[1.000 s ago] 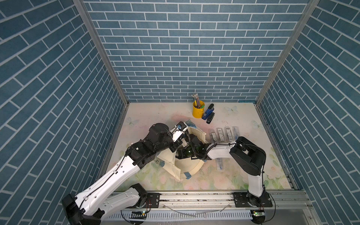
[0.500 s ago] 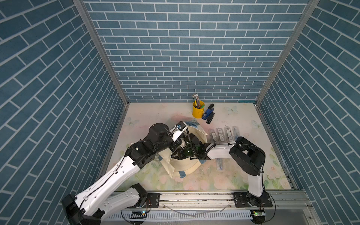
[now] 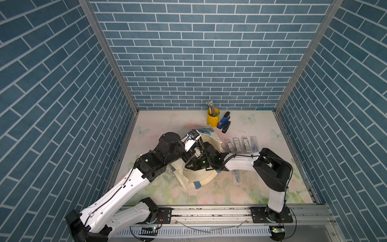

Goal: Take out the compass set from the canvas bag
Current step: Pick up the compass set from the canvas bag, then place the compass set at the center of the board.

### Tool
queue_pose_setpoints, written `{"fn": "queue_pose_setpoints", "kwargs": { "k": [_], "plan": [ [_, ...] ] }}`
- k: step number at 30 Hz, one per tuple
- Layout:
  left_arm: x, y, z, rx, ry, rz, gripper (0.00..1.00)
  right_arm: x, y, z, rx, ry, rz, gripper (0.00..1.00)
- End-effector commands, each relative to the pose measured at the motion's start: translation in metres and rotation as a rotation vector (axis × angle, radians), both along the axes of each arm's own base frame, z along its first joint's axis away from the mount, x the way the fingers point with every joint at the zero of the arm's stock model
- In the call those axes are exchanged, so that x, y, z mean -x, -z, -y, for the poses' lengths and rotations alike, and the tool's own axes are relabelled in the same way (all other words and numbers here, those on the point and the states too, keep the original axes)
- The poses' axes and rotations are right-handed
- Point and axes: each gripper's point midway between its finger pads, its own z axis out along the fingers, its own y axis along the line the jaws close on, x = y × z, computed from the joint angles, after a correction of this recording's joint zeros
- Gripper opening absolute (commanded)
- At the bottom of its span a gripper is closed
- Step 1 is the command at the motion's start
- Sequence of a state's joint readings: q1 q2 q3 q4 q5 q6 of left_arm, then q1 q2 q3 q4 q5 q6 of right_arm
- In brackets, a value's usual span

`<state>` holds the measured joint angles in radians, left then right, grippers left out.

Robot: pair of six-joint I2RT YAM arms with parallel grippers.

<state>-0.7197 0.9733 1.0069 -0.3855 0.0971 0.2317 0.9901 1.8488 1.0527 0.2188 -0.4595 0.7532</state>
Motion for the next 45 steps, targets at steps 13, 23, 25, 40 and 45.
{"fn": "queue_pose_setpoints", "kwargs": {
  "k": [13, 23, 25, 40, 45],
  "plan": [
    [0.000, -0.011, -0.006, 0.053, -0.050, 0.028, 0.00, 0.008, -0.060, 0.087, 0.129, 0.137, 0.171, 0.05],
    [-0.012, -0.021, -0.006, 0.087, -0.108, 0.038, 0.00, 0.042, -0.098, 0.141, 0.119, 0.151, 0.175, 0.04],
    [-0.014, -0.021, -0.005, 0.098, -0.113, 0.029, 0.00, 0.053, -0.102, 0.158, 0.115, 0.147, 0.180, 0.02],
    [-0.021, -0.014, -0.007, 0.105, -0.164, 0.008, 0.00, 0.071, -0.108, 0.344, 0.429, 0.610, 0.282, 0.00],
    [-0.021, -0.016, -0.006, 0.095, -0.154, 0.009, 0.00, 0.053, -0.083, 0.352, 0.583, 0.676, 0.221, 0.00]
  ]
}}
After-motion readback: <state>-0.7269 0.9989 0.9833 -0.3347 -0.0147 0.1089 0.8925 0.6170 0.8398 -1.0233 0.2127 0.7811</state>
